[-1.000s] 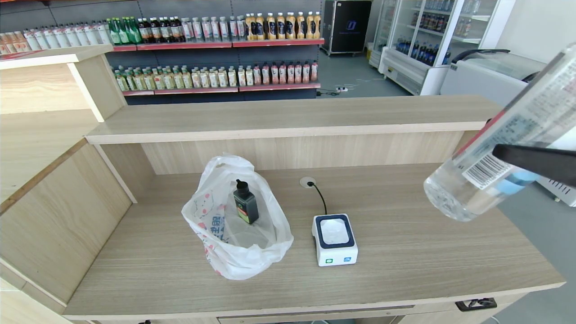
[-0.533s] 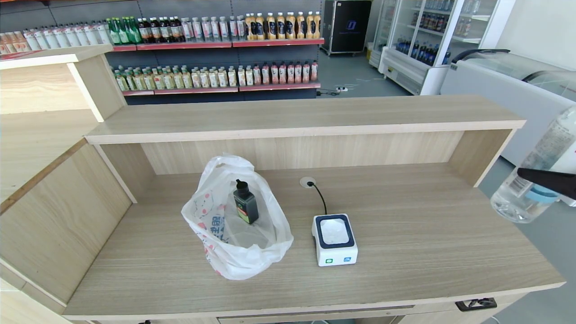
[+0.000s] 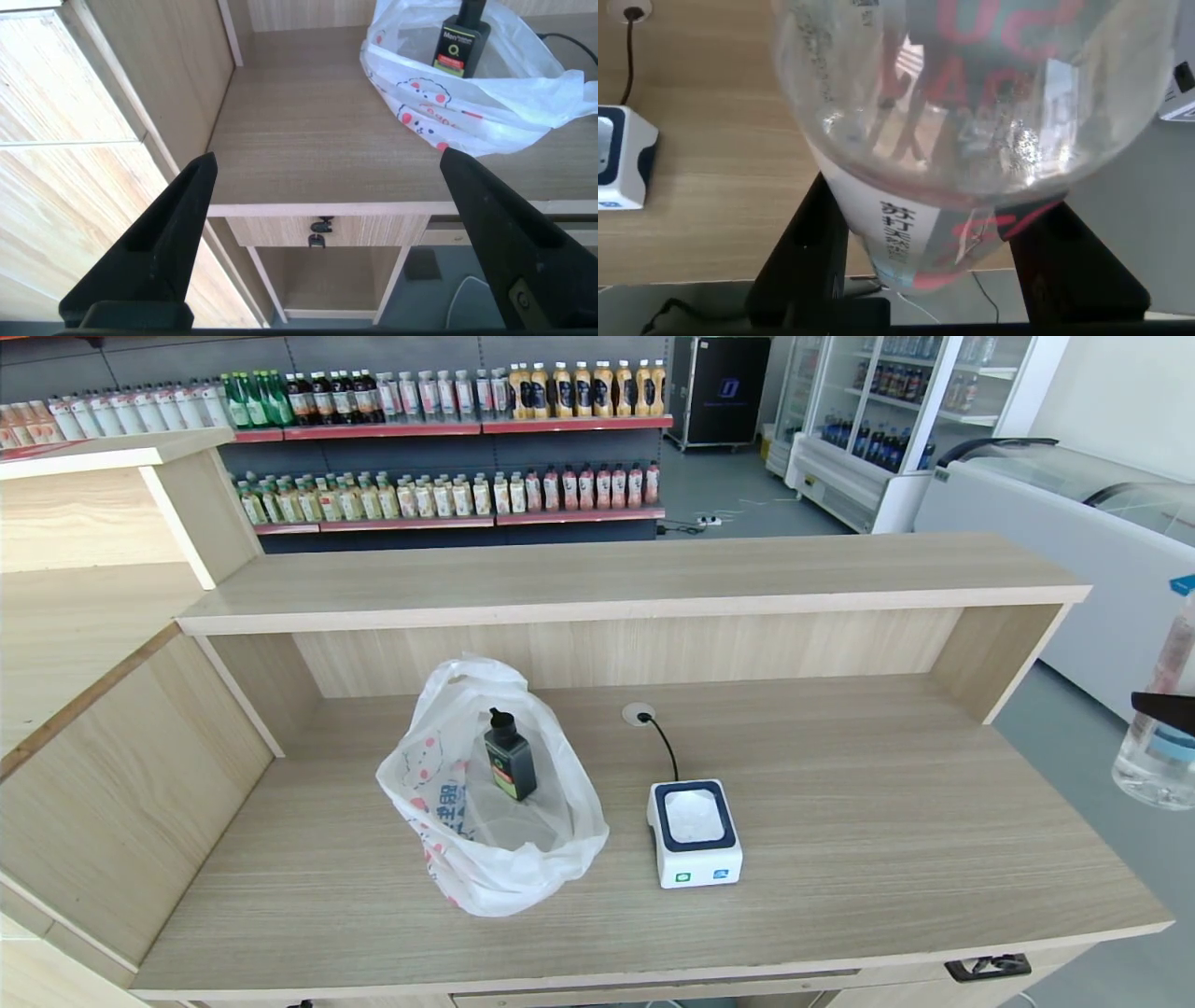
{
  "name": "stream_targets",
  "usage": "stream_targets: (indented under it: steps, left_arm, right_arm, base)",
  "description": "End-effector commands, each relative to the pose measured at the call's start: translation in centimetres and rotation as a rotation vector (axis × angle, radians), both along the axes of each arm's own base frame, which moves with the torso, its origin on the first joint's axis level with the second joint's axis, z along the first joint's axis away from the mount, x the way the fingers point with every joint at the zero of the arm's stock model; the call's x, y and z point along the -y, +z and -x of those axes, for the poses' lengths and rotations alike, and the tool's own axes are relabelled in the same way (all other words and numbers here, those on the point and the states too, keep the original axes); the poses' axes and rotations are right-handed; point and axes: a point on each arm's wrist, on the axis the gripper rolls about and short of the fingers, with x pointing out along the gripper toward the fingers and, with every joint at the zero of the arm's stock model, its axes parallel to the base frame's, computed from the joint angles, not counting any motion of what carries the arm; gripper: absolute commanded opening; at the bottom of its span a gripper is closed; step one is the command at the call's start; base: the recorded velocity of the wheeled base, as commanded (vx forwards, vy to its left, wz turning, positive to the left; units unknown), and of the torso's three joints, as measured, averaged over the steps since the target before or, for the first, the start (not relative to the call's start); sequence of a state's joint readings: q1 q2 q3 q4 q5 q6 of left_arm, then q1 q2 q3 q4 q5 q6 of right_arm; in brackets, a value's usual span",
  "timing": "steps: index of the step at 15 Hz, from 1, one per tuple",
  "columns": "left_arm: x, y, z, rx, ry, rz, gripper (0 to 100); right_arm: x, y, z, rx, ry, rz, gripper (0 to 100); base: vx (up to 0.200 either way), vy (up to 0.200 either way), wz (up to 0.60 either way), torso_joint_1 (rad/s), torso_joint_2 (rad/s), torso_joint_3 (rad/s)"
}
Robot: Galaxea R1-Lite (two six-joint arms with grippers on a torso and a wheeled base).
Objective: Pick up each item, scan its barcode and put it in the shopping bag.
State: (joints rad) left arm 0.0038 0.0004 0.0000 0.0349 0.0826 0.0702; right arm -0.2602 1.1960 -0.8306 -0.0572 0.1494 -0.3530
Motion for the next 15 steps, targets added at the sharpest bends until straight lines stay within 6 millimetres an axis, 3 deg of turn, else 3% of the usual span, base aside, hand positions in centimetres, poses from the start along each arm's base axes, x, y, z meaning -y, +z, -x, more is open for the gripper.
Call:
stream_targets:
  steps: [1, 7, 11, 15]
  left_arm:
    - [0.0, 0.0, 0.0, -0.002, 0.001, 0.0, 100]
    - [0.0, 0.0, 0.0, 0.0, 0.001, 0.0, 100]
    - [0.0, 0.0, 0.0, 0.0, 0.001, 0.0, 100]
    - [0.0, 0.0, 0.0, 0.0, 0.001, 0.0, 100]
  right_arm:
    - [-0.9, 0.3, -0.6, 0.003, 0.039, 0.004, 0]
    - [-3.6, -0.2, -1.5, -0.032, 0.211, 0.103, 0]
    - [-3.4, -1.9, -4.5, -0.108, 0.301, 0.315, 0]
    - [-3.8, -3.4, -6.5, -0.063, 0.505, 0.382, 0]
  base:
    - [0.0, 0.0, 0.6, -0.002, 0.01, 0.002]
    - [0.0, 0.0, 0.6, 0.003, 0.01, 0.002]
    - [0.0, 0.0, 0.0, 0.0, 0.0, 0.0]
    - [0.0, 0.0, 0.0, 0.0, 0.0, 0.0]
